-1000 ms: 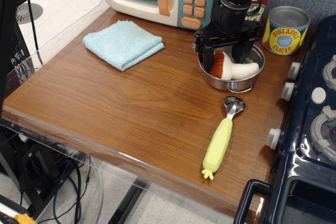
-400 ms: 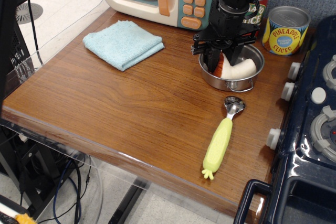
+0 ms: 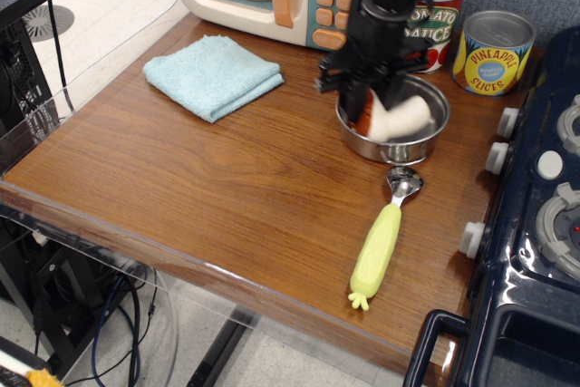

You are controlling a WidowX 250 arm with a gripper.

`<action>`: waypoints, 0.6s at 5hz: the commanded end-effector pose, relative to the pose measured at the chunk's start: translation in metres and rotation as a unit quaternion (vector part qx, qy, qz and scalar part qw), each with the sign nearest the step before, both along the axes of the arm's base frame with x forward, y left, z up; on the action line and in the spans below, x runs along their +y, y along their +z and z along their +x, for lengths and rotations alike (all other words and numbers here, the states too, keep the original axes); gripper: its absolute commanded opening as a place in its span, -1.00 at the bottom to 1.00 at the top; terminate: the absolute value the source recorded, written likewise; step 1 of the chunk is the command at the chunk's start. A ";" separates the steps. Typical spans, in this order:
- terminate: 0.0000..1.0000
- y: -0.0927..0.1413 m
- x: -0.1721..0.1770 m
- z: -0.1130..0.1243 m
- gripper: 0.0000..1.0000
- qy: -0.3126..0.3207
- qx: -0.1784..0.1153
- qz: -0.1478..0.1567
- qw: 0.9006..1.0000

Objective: Move the mushroom in front of the blue cloth

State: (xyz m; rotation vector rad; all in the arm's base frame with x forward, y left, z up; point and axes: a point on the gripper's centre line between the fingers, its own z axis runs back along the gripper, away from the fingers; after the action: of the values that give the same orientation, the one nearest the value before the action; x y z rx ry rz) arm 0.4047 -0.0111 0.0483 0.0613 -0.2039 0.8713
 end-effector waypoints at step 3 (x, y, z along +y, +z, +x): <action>-1.00 0.056 0.106 -0.053 -1.00 0.154 -0.067 0.011 0.986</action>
State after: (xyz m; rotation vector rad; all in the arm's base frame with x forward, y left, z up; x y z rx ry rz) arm 0.3593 0.0973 0.0808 0.0851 -0.2663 1.1859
